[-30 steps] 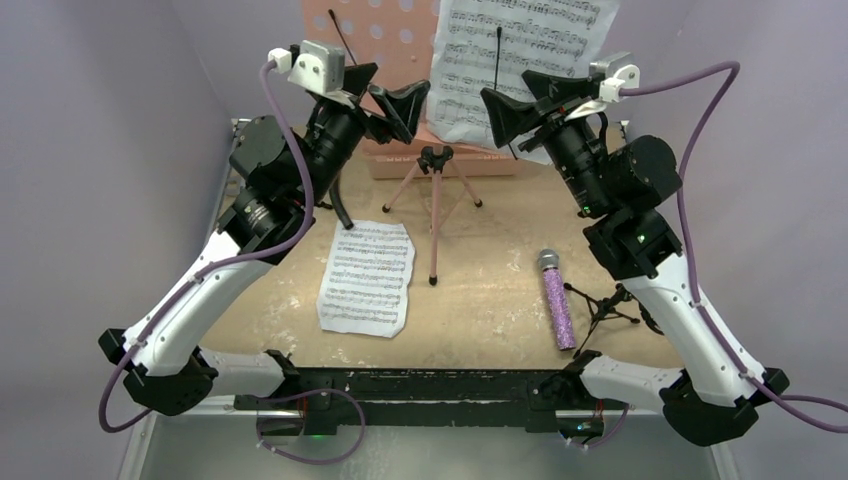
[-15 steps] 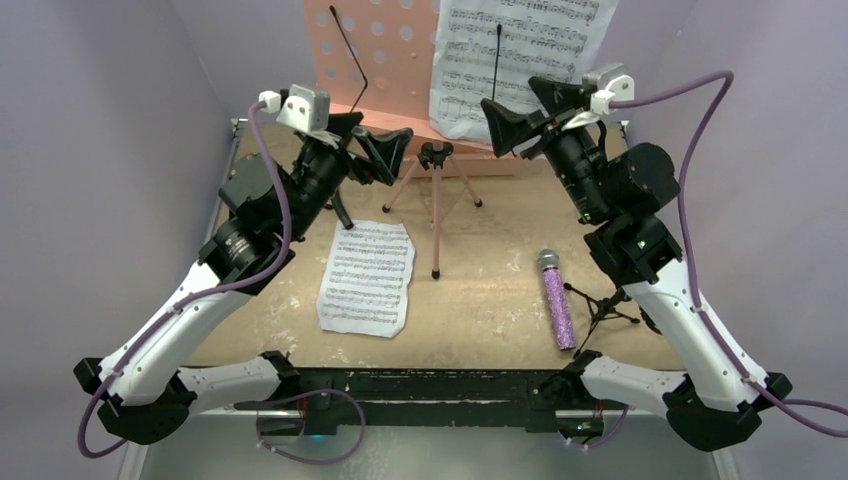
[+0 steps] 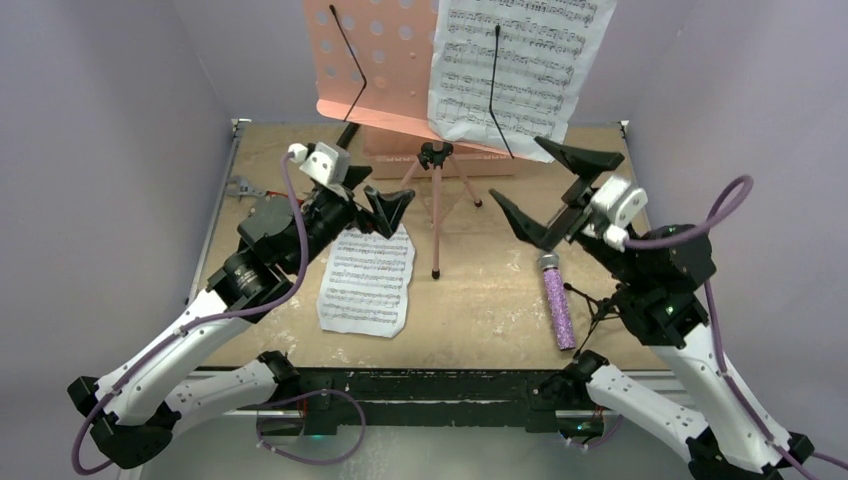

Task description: Set up the instrument practice props

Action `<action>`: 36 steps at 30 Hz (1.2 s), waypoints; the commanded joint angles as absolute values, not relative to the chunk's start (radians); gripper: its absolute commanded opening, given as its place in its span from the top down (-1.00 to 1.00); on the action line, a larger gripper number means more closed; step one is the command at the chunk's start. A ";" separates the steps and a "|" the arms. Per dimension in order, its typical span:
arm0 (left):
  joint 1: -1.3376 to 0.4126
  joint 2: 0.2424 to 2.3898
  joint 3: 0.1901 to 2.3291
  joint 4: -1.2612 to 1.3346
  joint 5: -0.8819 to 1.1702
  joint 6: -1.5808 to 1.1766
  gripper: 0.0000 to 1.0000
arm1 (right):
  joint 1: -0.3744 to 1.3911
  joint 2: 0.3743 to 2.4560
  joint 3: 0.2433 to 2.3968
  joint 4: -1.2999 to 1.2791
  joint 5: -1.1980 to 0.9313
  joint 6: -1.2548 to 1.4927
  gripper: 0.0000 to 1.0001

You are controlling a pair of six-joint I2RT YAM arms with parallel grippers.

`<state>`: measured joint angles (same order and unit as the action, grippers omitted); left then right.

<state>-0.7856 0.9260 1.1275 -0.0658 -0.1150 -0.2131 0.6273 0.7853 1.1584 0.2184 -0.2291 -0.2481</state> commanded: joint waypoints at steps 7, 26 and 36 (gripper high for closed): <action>-0.781 0.835 0.899 -0.076 -0.202 -0.201 -0.85 | 0.626 0.677 1.002 0.053 -0.645 -0.503 -0.95; -0.683 1.229 0.918 -0.401 -0.346 -0.555 -0.99 | 0.626 0.744 0.735 0.049 -0.370 -0.110 -0.96; -0.402 1.443 0.952 -0.499 -0.041 -0.622 -0.95 | 0.626 0.993 0.850 -0.045 -0.274 0.118 -0.96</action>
<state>-0.4786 1.4380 0.9314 -0.4583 -0.1875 -0.5735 0.6273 0.9375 0.7593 -0.0090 -0.3340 0.0002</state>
